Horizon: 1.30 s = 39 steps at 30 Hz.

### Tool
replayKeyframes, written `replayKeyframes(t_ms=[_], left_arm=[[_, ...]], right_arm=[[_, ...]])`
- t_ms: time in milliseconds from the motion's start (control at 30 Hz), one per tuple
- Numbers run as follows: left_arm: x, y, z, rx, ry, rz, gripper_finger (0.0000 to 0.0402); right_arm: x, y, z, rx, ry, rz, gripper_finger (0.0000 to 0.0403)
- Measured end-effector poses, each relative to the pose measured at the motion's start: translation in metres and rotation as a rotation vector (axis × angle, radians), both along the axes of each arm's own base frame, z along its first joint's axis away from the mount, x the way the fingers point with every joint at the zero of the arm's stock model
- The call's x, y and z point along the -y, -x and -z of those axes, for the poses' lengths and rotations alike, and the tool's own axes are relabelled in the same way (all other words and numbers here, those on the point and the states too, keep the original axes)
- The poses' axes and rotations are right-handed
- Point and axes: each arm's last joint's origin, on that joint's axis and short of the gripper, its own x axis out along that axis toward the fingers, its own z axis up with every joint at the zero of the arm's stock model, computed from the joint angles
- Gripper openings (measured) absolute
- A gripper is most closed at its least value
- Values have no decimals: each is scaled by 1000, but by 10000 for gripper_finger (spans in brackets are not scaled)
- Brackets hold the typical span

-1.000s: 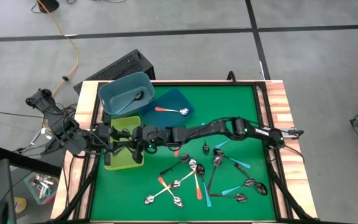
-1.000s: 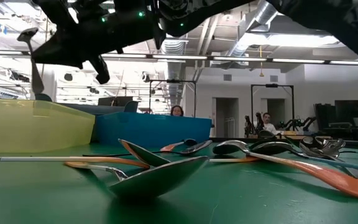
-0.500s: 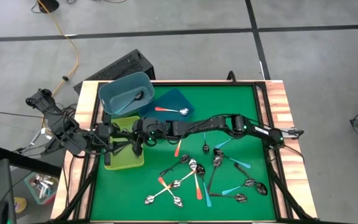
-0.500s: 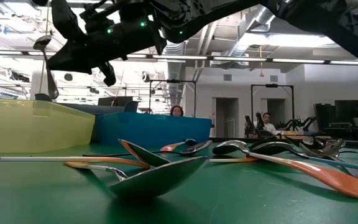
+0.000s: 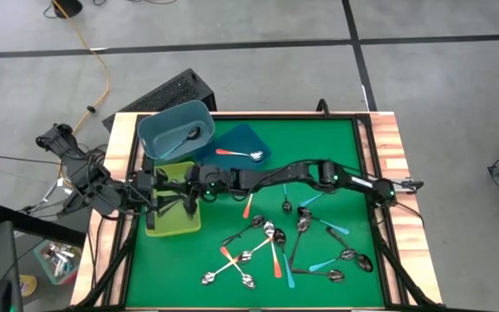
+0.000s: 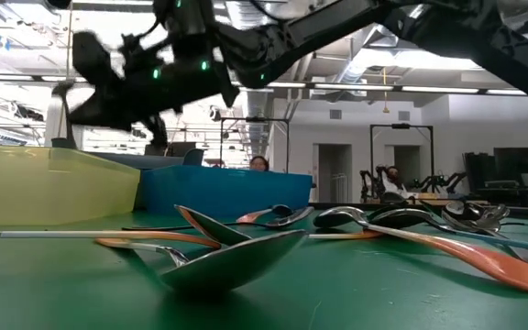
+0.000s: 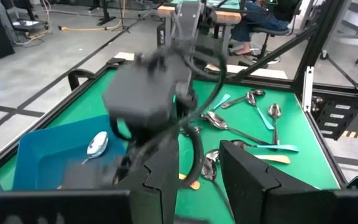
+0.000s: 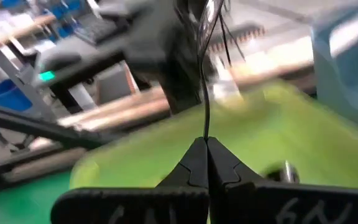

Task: Sort silverware by color (type)
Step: Put the black spoon into the green bin

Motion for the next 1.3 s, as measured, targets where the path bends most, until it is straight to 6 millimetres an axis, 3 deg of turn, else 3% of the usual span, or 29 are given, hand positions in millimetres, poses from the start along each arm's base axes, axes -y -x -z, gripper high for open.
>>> replayKeyframes(t_ms=[133, 400, 1033, 1300], left_arm=[[0, 0, 0, 0, -2, -1, 101], [0, 0, 0, -4, -5, -1, 101], [0, 0, 1, -5, -6, 0, 101], [0, 0, 1, -6, -7, -1, 101]], right_arm=[[4, -2, 13, -10, -19, 14, 3], [11, -2, 11, -12, -22, 25, 7], [11, -1, 13, -35, -50, -6, 80], [18, 18, -19, -238, 5, -79, 81]])
